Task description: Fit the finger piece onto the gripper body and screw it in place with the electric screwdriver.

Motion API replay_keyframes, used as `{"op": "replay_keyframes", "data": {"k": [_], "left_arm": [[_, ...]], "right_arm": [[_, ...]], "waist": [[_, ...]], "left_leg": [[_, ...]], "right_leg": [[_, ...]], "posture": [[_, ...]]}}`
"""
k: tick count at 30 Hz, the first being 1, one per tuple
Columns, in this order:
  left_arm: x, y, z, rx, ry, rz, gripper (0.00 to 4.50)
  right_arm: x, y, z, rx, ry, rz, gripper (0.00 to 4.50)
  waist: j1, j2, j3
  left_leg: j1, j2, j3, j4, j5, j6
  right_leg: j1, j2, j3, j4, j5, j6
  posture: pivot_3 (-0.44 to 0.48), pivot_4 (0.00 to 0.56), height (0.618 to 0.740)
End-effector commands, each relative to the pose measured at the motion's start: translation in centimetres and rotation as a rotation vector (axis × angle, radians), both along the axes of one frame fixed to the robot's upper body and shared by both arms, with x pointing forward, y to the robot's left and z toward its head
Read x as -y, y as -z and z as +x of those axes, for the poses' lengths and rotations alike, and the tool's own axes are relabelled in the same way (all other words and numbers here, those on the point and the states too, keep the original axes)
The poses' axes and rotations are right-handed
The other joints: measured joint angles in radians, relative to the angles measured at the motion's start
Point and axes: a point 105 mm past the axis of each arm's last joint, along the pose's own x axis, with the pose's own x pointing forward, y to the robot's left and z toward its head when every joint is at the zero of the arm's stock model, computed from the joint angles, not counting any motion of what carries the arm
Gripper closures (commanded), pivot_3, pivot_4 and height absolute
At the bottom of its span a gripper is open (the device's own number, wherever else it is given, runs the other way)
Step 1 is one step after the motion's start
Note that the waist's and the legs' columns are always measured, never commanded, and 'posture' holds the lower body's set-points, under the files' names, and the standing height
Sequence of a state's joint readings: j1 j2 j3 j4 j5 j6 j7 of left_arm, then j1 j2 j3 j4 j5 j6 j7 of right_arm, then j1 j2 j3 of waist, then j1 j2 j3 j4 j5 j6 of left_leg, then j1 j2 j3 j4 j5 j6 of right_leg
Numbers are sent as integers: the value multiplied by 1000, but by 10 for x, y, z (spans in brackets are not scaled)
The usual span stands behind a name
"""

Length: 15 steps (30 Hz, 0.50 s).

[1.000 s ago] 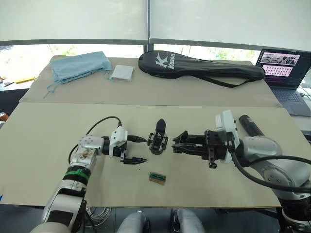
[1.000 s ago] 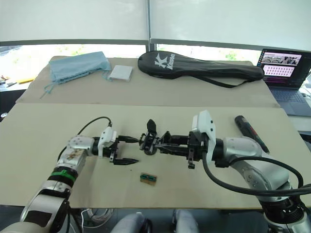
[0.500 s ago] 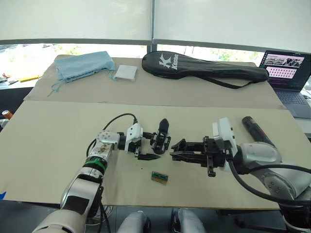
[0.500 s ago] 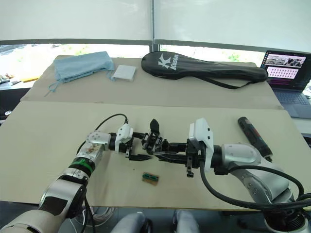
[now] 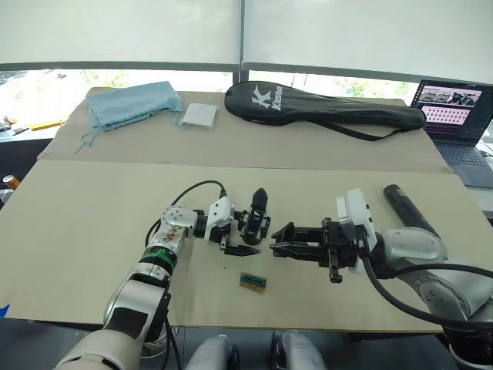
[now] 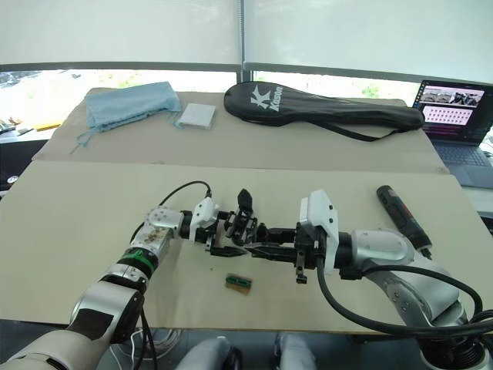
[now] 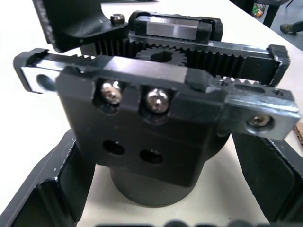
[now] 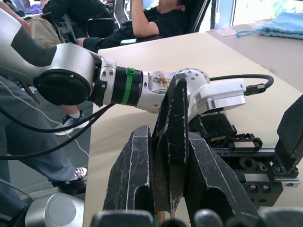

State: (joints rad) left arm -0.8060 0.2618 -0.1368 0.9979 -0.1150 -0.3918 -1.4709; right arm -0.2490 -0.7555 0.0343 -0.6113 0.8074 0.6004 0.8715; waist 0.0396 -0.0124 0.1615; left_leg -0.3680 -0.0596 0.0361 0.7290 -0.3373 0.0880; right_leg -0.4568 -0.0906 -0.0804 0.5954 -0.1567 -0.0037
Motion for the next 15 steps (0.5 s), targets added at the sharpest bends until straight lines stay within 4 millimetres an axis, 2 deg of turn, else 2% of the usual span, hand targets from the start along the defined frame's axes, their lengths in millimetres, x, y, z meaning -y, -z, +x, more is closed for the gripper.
{"op": "replay_keyframes", "data": {"k": [1, 2, 6, 11, 15], "left_arm": [[1, 2, -2, 16, 26, 29, 1830], [0, 3, -2, 17, 27, 34, 2166], [-3, 5, -2, 22, 19, 47, 2135], [-1, 4, -1, 24, 6, 42, 2135], [-1, 6, -1, 17, 1, 46, 2135]], "right_arm": [[0, -6, -5, 34, -14, -2, 4071], [0, -6, -5, 34, -15, -2, 4071], [-4, -9, -2, 56, -20, 16, 4071], [-15, -14, 16, 81, 4, 39, 4071], [-25, -8, 29, 108, 11, 5, 4071]], "waist": [[0, 0, 0], [-1, 0, 0], [-2, 0, 0], [-5, 0, 0], [-4, 0, 0]], "left_leg": [[0, 0, 0, 0, 0, 0], [0, 0, 0, 0, 0, 0], [0, 0, 0, 0, 0, 0], [0, 0, 0, 1, 0, 0], [0, 0, 0, 2, 0, 0]], "right_leg": [[0, 0, 0, 0, 0, 0], [0, 0, 0, 0, 0, 0], [0, 0, 0, 0, 0, 0], [0, 0, 0, 1, 0, 0], [0, 1, 0, 1, 0, 0]], "posture": [[0, 150, 740], [0, 150, 740], [0, 150, 740], [0, 150, 740], [0, 150, 740]]}}
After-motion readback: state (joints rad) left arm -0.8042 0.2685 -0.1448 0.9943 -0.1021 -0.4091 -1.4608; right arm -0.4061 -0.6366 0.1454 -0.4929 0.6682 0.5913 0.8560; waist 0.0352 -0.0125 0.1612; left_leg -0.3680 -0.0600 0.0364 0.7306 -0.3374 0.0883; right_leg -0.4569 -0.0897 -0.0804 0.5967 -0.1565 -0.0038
